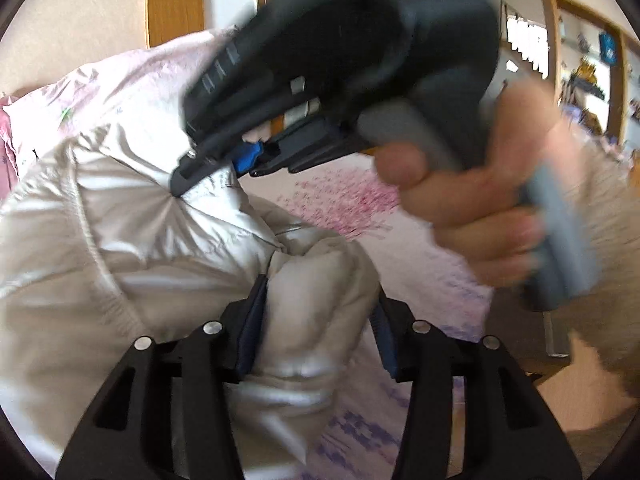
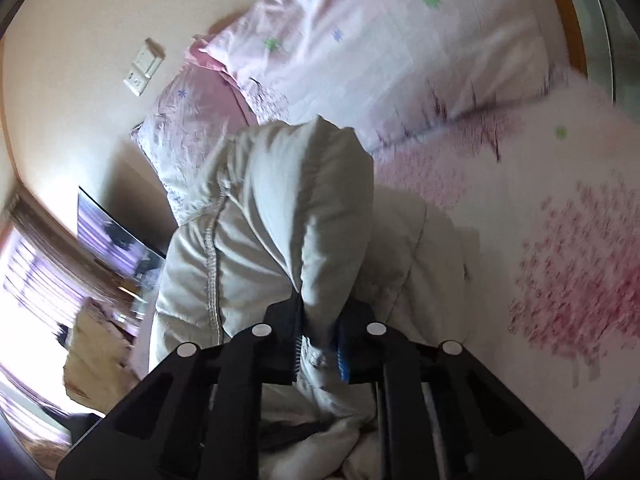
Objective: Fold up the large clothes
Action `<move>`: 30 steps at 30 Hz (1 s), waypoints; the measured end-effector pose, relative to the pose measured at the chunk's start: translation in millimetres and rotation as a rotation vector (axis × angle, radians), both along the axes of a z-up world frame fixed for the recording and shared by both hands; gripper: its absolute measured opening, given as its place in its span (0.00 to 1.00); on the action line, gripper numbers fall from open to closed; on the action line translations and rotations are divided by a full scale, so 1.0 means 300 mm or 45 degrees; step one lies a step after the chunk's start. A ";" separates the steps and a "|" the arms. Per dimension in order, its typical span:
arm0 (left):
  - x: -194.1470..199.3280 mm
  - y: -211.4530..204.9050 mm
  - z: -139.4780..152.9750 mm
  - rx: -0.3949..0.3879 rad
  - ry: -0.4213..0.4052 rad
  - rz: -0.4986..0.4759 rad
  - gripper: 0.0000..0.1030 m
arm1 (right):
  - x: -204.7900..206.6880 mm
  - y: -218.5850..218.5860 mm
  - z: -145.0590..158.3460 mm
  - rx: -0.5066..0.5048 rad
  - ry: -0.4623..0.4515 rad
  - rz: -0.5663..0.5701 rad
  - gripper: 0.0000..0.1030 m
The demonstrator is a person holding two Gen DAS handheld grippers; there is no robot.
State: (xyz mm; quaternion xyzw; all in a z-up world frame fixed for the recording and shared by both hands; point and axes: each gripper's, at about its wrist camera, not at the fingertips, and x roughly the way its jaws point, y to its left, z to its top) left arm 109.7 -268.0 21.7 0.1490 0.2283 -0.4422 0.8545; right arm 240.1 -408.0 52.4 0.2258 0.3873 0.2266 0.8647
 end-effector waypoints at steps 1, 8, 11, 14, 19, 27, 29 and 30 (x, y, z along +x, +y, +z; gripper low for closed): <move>-0.014 0.054 0.051 -0.056 0.022 -0.025 0.49 | -0.005 0.002 0.015 -0.014 -0.021 -0.005 0.12; 0.064 0.457 0.309 -0.379 0.066 0.149 0.69 | -0.024 -0.014 0.059 -0.118 -0.083 -0.042 0.12; 0.169 0.573 0.332 -0.354 0.012 0.383 0.70 | 0.004 -0.042 0.012 -0.125 -0.026 -0.076 0.12; 0.280 0.624 0.298 -0.266 0.029 0.530 0.70 | 0.029 -0.065 -0.035 -0.151 0.017 -0.108 0.13; 0.363 0.584 0.216 -0.161 0.087 0.557 0.71 | 0.065 -0.095 -0.103 -0.140 0.074 -0.118 0.17; 0.441 0.532 0.138 -0.096 0.219 0.489 0.72 | 0.093 -0.146 -0.211 -0.050 0.161 -0.146 0.25; 0.450 0.518 0.112 -0.077 0.261 0.482 0.72 | 0.091 -0.160 -0.226 -0.015 0.176 -0.173 0.28; 0.452 0.513 0.102 -0.066 0.268 0.485 0.72 | 0.086 -0.167 -0.229 0.004 0.173 -0.184 0.29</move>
